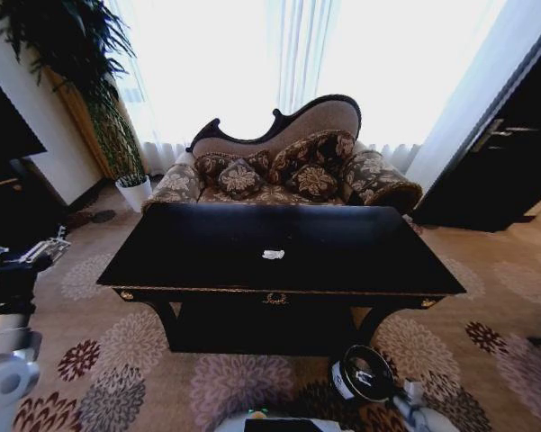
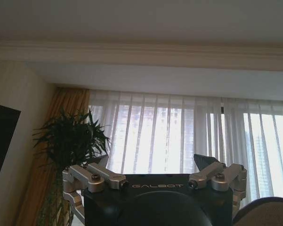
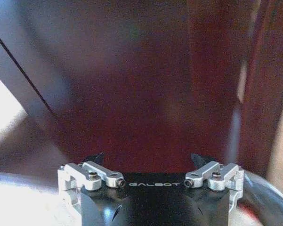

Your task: Move to the front of the table and place the trash on the table into the trash bin.

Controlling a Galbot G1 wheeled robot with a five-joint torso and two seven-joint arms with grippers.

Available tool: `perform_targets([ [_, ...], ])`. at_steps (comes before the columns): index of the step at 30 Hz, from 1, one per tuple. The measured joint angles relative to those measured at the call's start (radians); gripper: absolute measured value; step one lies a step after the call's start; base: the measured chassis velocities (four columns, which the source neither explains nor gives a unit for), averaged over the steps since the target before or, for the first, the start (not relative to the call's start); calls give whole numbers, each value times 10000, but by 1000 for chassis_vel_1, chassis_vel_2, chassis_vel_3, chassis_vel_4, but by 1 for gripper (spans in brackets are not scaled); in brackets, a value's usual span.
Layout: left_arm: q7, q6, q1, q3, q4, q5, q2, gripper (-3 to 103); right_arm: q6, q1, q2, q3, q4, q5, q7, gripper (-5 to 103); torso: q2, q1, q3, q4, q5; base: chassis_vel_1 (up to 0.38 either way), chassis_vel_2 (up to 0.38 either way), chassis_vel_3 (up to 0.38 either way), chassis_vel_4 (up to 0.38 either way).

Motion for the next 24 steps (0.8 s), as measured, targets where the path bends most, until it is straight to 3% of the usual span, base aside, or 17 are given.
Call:
perform_targets([
  [2, 0, 7, -19, 33, -10, 5, -33, 100, 102, -296, 106, 47, 740, 1873, -1120, 100, 0, 0, 0, 0, 6, 0, 0, 0, 0],
  [3, 0, 7, -19, 33, -10, 5, -33, 100, 102, -296, 106, 47, 740, 1873, -1120, 100, 0, 0, 0, 0, 6, 0, 0, 0, 0],
  [7, -5, 22, -19, 80, -47, 39, -52, 100, 76, -606, 327, 600, 1772, 3047, -3579, 100, 0, 0, -1, 3, -1, 0, 0, 0, 0],
  [8, -5, 22, -19, 80, -47, 39, -52, 100, 76, -606, 327, 600, 1772, 3047, -3579, 100, 0, 0, -1, 3, -1, 0, 0, 0, 0],
  [12, -5, 46, -12, 81, -80, 54, -23, 100, 37, -840, 414, 990, 2498, 4058, -5573, 100, 0, -1, -1, 1, 5, 0, 0, 0, 0],
  [24, -48, 143, 199, -168, -637, -63, -165, 100, -795, -999, 201, 1763, 3770, 5890, -7011, 100, 0, -1, 0, 1, 4, 0, 0, 0, 0],
])
